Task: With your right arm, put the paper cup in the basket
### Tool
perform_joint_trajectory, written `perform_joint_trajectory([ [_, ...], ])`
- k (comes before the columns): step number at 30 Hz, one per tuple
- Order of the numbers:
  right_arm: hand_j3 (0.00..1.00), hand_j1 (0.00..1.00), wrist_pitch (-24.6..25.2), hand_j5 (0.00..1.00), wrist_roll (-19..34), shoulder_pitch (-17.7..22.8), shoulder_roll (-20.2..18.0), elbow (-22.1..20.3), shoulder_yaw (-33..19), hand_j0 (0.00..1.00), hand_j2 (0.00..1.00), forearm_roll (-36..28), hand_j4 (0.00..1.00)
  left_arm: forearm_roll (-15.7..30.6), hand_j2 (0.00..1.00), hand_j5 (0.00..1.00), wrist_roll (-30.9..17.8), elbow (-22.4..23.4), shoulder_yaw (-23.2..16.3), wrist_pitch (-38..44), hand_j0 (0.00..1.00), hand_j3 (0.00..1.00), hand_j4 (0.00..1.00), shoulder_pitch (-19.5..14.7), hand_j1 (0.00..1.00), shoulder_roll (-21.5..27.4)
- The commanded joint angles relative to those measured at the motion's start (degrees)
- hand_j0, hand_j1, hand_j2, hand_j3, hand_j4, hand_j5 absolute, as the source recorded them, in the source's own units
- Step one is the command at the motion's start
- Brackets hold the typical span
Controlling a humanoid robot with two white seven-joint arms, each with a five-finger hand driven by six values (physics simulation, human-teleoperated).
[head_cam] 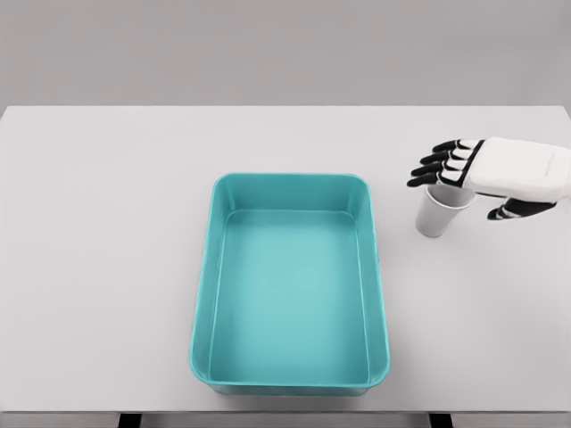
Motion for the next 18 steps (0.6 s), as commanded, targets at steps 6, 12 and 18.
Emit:
perform_joint_trajectory([
  [6, 1.0, 1.0, 0.14, 1.0, 0.2, 2.28, 4.19, 1.84, -6.83, 1.0, 1.0, -0.34, 1.0, 0.0, 1.0, 1.0, -0.01, 0.0, 0.0, 0.0, 1.0, 1.0, 1.0, 0.0, 1.0, 0.0],
  [12, 1.0, 1.0, 2.27, 1.0, 0.47, 10.19, 4.63, 12.57, -12.55, 1.0, 1.0, -17.65, 1.0, 0.0, 1.0, 1.0, -0.01, 0.0, 0.0, 0.0, 1.0, 1.0, 1.0, 0.0, 1.0, 0.0],
  [18, 1.0, 1.0, 12.1, 1.0, 5.23, 10.63, 5.33, 18.11, -12.38, 1.0, 1.0, -31.63, 1.0, 0.0, 1.0, 1.0, -0.01, 0.0, -0.08, 0.0, 1.0, 1.0, 1.0, 0.0, 1.0, 0.0],
])
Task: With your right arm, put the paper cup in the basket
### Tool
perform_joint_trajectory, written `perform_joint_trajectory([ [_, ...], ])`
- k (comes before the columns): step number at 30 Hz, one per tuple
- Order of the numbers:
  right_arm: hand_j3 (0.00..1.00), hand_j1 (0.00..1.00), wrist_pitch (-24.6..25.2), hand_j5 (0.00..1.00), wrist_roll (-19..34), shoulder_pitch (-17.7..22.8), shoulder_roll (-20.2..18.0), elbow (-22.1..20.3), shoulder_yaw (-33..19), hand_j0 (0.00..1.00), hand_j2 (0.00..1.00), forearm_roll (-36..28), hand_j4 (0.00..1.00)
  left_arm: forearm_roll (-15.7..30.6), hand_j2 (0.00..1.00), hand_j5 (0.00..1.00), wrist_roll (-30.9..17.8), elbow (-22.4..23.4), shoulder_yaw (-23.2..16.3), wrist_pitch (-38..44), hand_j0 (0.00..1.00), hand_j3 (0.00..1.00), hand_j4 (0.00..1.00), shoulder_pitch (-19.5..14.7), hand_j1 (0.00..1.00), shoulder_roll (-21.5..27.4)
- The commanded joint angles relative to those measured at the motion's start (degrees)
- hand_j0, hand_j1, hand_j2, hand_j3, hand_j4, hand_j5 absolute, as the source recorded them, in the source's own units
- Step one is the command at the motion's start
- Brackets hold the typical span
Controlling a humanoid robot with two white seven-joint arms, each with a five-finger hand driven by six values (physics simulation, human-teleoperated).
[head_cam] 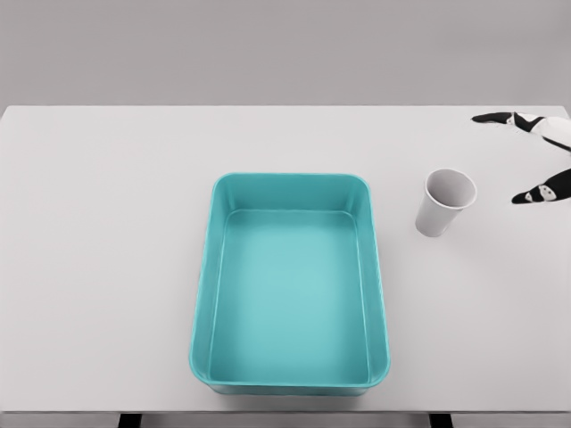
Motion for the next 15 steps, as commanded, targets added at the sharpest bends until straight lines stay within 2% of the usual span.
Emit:
perform_joint_trajectory([
  [1, 1.0, 1.0, 5.9, 1.0, 1.08, 0.09, 0.34, 1.92, 0.35, 1.0, 1.0, -4.52, 1.0, 0.0, 1.0, 1.0, -0.01, 0.0, 0.01, 0.0, 1.0, 1.0, 1.0, 0.0, 1.0, 0.0],
  [5, 1.0, 1.0, 10.3, 1.0, 1.08, 0.0, 1.04, 3.32, 1.85, 1.0, 1.0, -7.86, 1.0, 0.0, 1.0, 1.0, -0.01, 0.0, 0.01, 0.0, 1.0, 1.0, 1.0, 0.0, 1.0, 0.0],
  [8, 1.0, 1.0, 10.47, 1.0, 1.08, -0.53, 3.24, 5.78, 3.08, 1.0, 1.0, -7.86, 1.0, 0.0, 1.0, 1.0, -0.01, 0.0, 0.01, 0.0, 1.0, 1.0, 1.0, 0.0, 1.0, 0.0],
  [11, 1.0, 1.0, 10.47, 1.0, 1.08, -1.23, 3.77, 6.66, 5.1, 1.0, 1.0, -7.77, 1.0, 0.0, 1.0, 1.0, -0.01, 0.0, 0.01, 0.0, 1.0, 1.0, 1.0, 0.0, 1.0, 0.0],
  [13, 1.0, 1.0, 10.39, 1.0, 1.08, -3.16, 3.94, 7.1, 7.64, 1.0, 1.0, -7.77, 1.0, 0.0, 1.0, 1.0, -0.01, 0.0, 0.01, 0.0, 1.0, 1.0, 1.0, 0.0, 1.0, 0.0],
  [15, 1.0, 1.0, 10.56, 1.0, 1.08, -4.48, 6.32, 8.16, 8.97, 1.0, 1.0, -7.77, 1.0, 0.0, 1.0, 1.0, -0.01, 0.0, 0.01, 0.0, 1.0, 1.0, 1.0, 0.0, 1.0, 0.0],
])
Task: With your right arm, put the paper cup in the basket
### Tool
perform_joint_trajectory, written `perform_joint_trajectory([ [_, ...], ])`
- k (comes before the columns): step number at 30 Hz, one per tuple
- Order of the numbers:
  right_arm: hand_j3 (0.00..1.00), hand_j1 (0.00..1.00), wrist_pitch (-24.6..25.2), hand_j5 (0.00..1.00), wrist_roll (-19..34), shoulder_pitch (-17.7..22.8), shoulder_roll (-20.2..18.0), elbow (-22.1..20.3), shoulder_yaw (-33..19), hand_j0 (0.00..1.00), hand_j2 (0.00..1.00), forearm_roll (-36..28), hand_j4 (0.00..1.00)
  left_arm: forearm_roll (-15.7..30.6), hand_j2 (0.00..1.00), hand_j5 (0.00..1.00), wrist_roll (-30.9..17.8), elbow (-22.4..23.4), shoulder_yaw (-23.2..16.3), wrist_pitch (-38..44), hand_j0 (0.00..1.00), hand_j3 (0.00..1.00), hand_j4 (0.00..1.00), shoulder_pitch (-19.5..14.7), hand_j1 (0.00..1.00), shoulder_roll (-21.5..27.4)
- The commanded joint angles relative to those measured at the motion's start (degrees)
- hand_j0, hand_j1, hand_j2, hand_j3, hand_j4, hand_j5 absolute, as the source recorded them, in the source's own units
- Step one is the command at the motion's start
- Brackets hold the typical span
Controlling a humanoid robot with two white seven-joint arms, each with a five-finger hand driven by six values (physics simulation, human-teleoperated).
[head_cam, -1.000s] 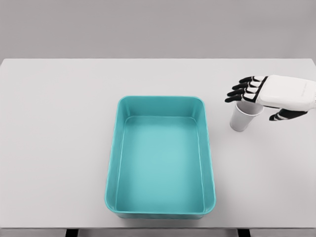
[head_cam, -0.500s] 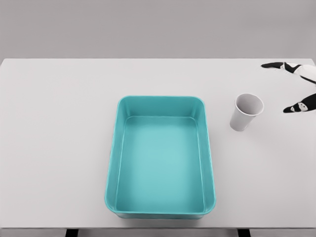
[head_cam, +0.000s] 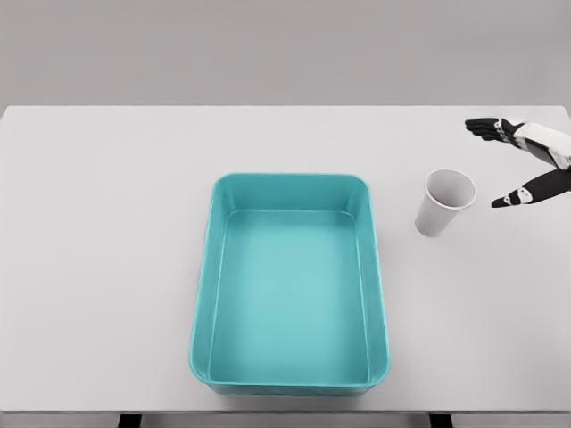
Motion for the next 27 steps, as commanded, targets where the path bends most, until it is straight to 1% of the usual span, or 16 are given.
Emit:
perform_joint_trajectory([
  [1, 1.0, 1.0, 0.42, 1.0, -0.01, 0.09, 1.27, 0.76, 1.56, 1.0, 1.0, -0.38, 1.0, 0.0, 1.0, 1.0, -0.01, 0.0, 0.01, 0.0, 1.0, 1.0, 1.0, 0.0, 1.0, 0.0],
  [4, 1.0, 1.0, 0.95, 1.0, -0.01, 0.17, 0.66, 0.41, 1.56, 1.0, 1.0, -0.47, 1.0, 0.0, 1.0, 1.0, -0.01, 0.0, 0.01, 0.0, 1.0, 1.0, 1.0, 0.0, 1.0, 0.0],
  [11, 1.0, 1.0, 1.38, 1.0, -0.01, 0.09, 1.63, 1.03, 2.71, 1.0, 1.0, -0.47, 1.0, 0.0, 1.0, 1.0, -0.01, 0.0, 0.01, 0.0, 1.0, 1.0, 1.0, 0.0, 1.0, 0.0],
  [14, 1.0, 1.0, 1.38, 1.0, -0.01, 0.09, 3.21, 1.99, 2.71, 1.0, 1.0, -0.38, 1.0, 0.0, 1.0, 1.0, -0.01, 0.0, 0.01, 0.0, 1.0, 1.0, 1.0, 0.0, 1.0, 0.0],
  [27, 1.0, 1.0, 1.56, 1.0, -0.01, 0.09, 4.0, 2.08, 3.67, 1.0, 1.0, -0.38, 1.0, 0.0, 1.0, 1.0, -0.01, 0.0, 0.01, 0.0, 1.0, 1.0, 1.0, 0.0, 1.0, 0.0],
])
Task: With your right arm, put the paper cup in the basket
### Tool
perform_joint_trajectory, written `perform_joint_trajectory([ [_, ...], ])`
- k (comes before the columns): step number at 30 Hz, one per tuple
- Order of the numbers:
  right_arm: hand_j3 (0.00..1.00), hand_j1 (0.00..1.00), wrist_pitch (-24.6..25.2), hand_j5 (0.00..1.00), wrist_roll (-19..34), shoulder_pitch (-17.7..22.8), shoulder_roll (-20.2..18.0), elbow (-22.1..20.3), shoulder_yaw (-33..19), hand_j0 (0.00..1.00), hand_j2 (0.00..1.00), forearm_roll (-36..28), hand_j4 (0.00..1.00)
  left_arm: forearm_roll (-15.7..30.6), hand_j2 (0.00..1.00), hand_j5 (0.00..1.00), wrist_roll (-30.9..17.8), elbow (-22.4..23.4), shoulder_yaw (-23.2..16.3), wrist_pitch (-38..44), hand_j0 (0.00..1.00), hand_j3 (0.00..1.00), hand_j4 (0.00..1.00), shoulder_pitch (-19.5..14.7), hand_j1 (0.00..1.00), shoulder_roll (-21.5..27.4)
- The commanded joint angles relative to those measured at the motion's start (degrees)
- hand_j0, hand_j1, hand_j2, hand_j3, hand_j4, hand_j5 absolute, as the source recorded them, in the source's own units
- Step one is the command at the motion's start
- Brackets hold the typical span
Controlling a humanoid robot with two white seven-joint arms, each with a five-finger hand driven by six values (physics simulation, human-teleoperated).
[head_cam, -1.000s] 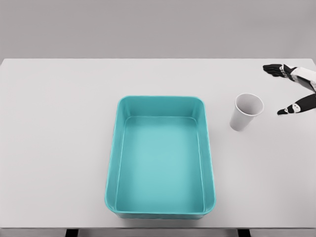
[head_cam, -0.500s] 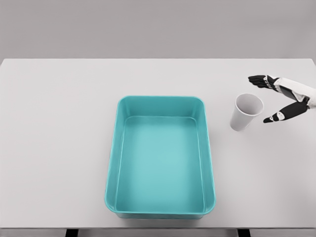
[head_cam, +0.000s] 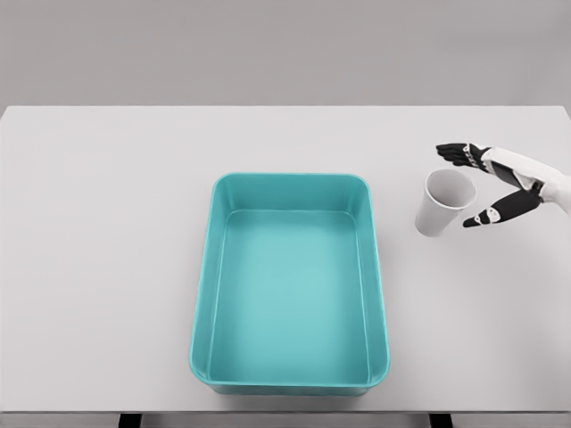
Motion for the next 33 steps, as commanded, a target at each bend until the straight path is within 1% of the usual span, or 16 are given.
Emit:
perform_joint_trajectory([
  [1, 1.0, 1.0, 0.07, 1.0, -0.01, 0.0, 0.39, 0.44, 0.11, 1.0, 1.0, -0.34, 1.0, 0.0, 1.0, 1.0, -0.01, 0.0, 0.0, 0.0, 1.0, 1.0, 1.0, 0.0, 1.0, 0.0],
  [4, 1.0, 1.0, -0.02, 1.0, -0.01, 0.0, 1.71, 1.5, 0.2, 1.0, 1.0, 0.18, 1.0, 0.0, 1.0, 1.0, -0.01, 0.0, 0.0, 0.0, 1.0, 1.0, 1.0, 0.0, 1.0, 0.0],
  [33, 1.0, 1.0, -0.02, 1.0, -0.01, -0.44, 2.33, 0.8, 0.2, 1.0, 1.0, 0.45, 1.0, 0.0, 1.0, 1.0, -0.01, 0.0, 0.0, 0.0, 1.0, 1.0, 1.0, 0.0, 1.0, 0.0],
])
